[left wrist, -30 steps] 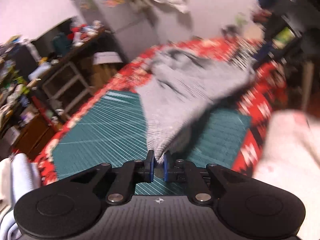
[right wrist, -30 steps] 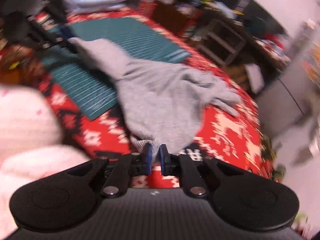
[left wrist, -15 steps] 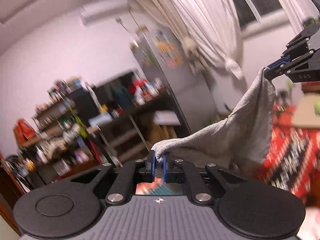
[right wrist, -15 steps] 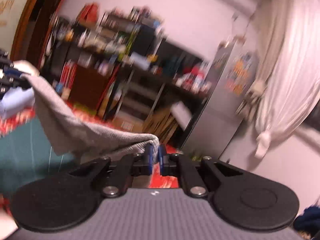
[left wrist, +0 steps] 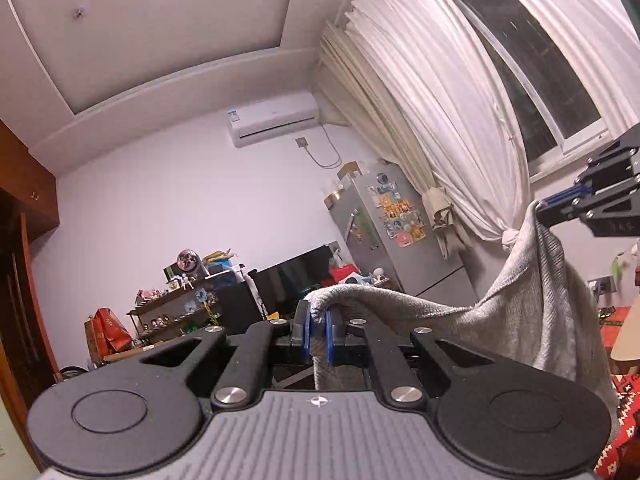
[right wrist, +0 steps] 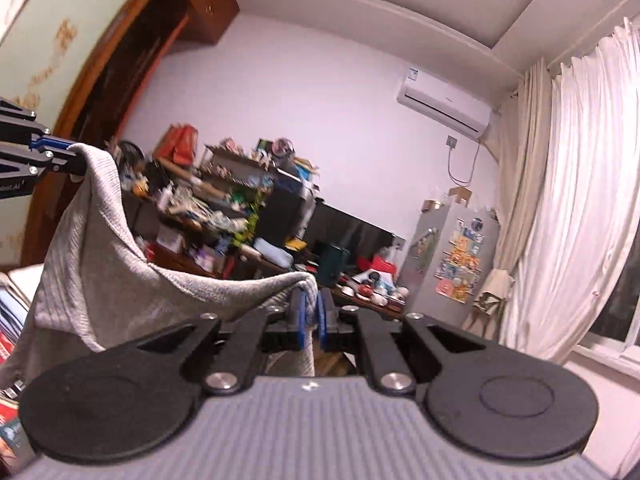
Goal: Fold clothes
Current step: 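Lift the grey shirt high with both grippers and shake it out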
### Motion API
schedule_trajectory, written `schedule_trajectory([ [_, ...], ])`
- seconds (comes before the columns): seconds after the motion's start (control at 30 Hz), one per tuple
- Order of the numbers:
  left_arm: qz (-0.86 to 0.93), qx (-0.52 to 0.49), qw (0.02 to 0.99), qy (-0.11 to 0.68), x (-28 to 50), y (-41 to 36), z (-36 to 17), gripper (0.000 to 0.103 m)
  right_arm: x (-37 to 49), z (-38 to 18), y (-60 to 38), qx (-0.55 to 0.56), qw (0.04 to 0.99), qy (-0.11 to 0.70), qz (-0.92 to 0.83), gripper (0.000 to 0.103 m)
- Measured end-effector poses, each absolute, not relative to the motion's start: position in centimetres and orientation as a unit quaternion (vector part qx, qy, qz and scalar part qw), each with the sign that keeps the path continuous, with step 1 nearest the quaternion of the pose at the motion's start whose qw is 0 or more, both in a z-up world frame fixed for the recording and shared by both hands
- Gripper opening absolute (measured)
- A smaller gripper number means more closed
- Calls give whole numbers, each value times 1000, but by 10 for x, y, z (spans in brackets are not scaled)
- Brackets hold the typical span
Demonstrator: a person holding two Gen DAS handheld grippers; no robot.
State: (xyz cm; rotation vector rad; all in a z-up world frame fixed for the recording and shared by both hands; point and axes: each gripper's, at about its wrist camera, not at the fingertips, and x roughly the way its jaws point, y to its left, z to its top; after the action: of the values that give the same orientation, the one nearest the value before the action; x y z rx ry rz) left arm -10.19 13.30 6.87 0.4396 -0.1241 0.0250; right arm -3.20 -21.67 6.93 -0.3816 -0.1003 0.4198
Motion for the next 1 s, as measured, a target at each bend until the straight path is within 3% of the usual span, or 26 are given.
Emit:
schedule_trajectory([
  [0.23, 15, 218, 976, -8, -93, 147, 35, 7, -41, 58, -196, -193, 953, -24, 234, 6],
  [0.43, 5, 221, 973, 71, -39, 156, -14, 7, 20, 17, -164, -193, 950, 32, 245, 6],
  [1.0, 32, 164, 954, 249, 194, 215, -113, 7, 339, -112, -49, -188, 928, 194, 256, 6],
])
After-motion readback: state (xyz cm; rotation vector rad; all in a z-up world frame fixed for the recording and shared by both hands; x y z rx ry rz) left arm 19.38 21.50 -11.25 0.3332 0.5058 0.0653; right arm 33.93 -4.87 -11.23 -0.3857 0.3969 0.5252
